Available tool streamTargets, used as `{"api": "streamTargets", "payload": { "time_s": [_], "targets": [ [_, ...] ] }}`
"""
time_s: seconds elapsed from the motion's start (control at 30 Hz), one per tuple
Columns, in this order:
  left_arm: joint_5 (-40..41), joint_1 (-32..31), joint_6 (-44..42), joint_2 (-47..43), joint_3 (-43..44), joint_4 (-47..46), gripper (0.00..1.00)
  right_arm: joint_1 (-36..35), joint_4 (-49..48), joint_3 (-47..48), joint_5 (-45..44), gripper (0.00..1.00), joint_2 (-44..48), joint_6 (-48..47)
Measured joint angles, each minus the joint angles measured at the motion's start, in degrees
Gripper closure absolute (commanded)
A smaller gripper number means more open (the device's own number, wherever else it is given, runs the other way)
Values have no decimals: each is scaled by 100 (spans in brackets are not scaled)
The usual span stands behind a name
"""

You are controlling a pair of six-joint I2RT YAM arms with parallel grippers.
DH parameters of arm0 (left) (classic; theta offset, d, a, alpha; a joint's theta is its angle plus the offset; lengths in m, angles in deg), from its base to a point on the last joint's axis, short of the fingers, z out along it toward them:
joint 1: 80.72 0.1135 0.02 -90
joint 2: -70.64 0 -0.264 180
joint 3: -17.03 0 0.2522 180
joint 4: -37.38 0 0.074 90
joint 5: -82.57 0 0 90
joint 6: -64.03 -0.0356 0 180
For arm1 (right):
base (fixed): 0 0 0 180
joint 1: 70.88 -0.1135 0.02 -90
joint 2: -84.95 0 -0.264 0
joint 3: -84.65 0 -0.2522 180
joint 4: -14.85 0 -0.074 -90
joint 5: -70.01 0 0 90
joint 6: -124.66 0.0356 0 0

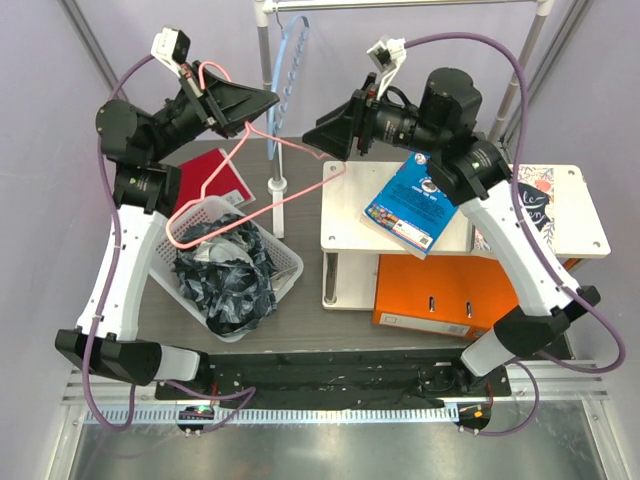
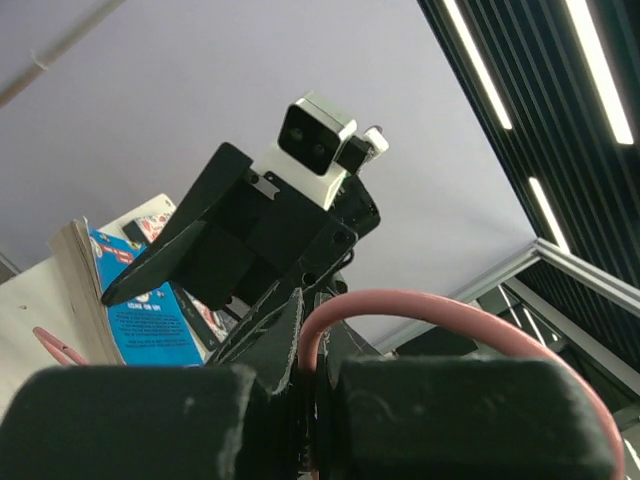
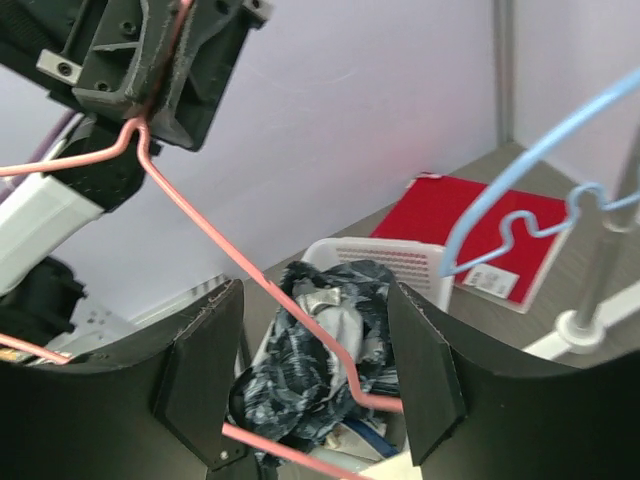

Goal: Remove the shorts from the hanger

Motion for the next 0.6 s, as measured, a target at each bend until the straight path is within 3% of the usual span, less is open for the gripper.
{"api": "streamTargets", "payload": {
  "time_s": [0.23,0.33,0.43,0.5,0.6],
  "targets": [
    [-68,-240,39,79,11,-13,99,-332,-356,-170,892,40,-271,284],
    [-92,-328,157,83,11,-55,100,-481,-442,-225,979,55,-282,310],
    [-127,-444,245,83,11,-98,100,-533,-518,-289,925,78,-278,286],
    [-79,-457,254,92,11,-85,99,-557,-575,-369,975,99,-232,125],
    [-55,-422,334,146,11,103,99,-667,-651,-638,881,99,9,-345]
  ]
}}
